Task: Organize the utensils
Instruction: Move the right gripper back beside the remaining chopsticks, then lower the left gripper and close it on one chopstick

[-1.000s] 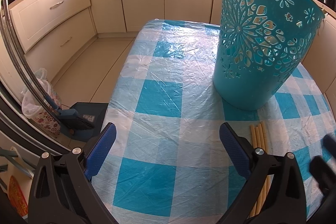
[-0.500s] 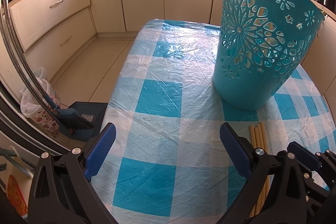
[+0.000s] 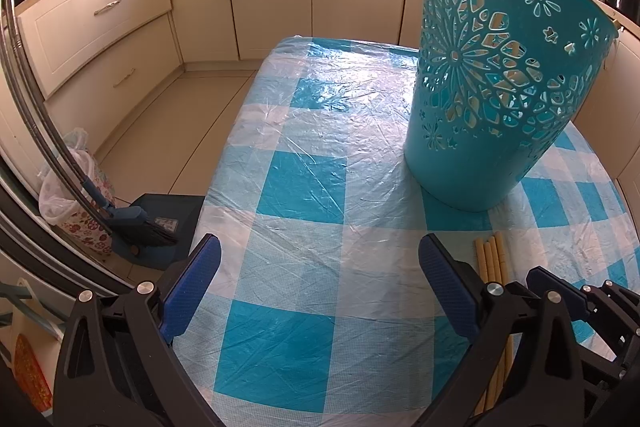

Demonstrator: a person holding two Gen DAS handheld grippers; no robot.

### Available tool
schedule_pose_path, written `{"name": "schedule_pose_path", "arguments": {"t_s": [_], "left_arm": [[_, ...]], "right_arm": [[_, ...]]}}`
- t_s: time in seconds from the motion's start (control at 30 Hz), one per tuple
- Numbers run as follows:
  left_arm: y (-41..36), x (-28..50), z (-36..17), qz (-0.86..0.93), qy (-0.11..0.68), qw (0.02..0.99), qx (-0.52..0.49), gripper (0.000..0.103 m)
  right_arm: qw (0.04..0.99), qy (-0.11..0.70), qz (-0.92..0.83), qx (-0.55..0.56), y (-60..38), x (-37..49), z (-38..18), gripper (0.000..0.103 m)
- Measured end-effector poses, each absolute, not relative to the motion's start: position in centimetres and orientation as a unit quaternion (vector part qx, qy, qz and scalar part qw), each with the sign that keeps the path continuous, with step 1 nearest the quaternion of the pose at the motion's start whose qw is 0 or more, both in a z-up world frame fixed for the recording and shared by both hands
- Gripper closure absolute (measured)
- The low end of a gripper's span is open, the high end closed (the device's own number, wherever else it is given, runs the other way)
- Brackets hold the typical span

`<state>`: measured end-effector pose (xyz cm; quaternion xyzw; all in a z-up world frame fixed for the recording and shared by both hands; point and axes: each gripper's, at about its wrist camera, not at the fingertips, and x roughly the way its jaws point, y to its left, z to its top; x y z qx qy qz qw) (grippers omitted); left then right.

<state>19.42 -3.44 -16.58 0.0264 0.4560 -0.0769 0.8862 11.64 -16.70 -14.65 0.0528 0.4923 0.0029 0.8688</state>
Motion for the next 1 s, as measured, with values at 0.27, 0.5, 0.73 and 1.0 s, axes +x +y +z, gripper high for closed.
{"name": "schedule_pose_path", "arguments": {"t_s": [0.27, 0.5, 0.73, 1.0], "left_arm": [[-3.5, 19.4, -16.6, -0.077, 0.457, 0.886, 0.028, 0.008], [-3.9, 19.0, -16.4, -0.104, 0.451, 0.886, 0.027, 0.008], [-7.0, 17.2, -16.1, -0.183, 0.453, 0.868, 0.087, 0.008], [-9.3, 15.9, -16.9, -0.182, 0.468, 0.853, 0.142, 0.008]], "right_arm": [[0.863, 0.505, 0.016, 0.002, -16.4, 11.4, -14.7, 0.086], [0.855, 0.514, 0.05, -0.042, -18.1, 10.0, -14.4, 0.09], [0.859, 0.509, 0.036, 0.03, -21.8, 9.1, -14.5, 0.09], [0.866, 0.496, 0.047, 0.032, -21.6, 8.6, -14.4, 0.078]]}}
